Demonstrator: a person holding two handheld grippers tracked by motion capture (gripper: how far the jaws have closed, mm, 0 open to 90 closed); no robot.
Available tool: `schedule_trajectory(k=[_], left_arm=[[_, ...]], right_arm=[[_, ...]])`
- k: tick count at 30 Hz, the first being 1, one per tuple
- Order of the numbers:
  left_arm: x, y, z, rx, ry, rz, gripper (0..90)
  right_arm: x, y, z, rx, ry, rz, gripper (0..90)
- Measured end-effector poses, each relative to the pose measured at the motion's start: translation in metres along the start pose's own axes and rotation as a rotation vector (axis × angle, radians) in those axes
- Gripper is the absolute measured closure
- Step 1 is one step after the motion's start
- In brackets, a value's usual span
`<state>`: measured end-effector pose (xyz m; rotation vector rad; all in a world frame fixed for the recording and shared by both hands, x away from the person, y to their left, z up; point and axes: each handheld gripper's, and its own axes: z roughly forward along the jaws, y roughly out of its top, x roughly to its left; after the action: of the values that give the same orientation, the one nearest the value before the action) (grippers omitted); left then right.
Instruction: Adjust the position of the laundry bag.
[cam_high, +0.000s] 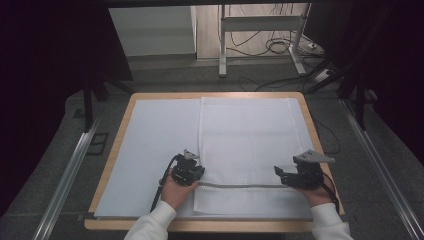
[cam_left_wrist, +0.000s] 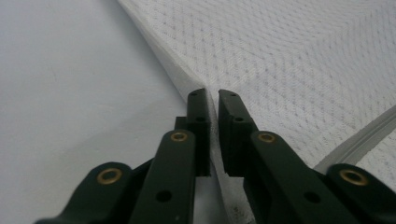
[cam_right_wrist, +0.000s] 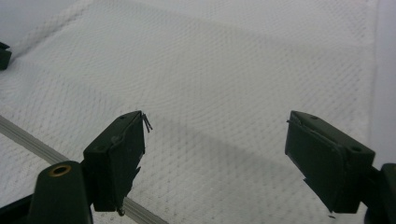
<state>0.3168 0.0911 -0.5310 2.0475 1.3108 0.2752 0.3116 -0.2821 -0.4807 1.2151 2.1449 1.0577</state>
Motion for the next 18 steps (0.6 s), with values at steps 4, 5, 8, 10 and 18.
schedule_trajectory(k=[4,5,8,10,18], left_arm=[[0.001,0.000,0.000,0.000,-0.005,0.002,87.2],[0.002,0.000,0.000,0.000,-0.009,-0.003,87.5],[0.002,0.000,-0.001,-0.005,-0.016,-0.003,88.9],[0.003,0.000,-0.001,-0.005,-0.020,-0.002,89.1],[0.006,0.000,-0.004,-0.011,-0.044,-0.013,89.9]], right_arm=[[-0.006,0.012,-0.006,0.013,-0.023,0.010,19.4],[-0.010,0.021,-0.010,0.022,-0.050,0.036,19.4],[-0.015,0.035,-0.015,0.022,-0.079,0.074,19.4],[-0.018,0.042,-0.016,0.034,-0.101,0.089,19.4],[-0.028,0.036,-0.009,0.071,-0.085,0.127,21.4]])
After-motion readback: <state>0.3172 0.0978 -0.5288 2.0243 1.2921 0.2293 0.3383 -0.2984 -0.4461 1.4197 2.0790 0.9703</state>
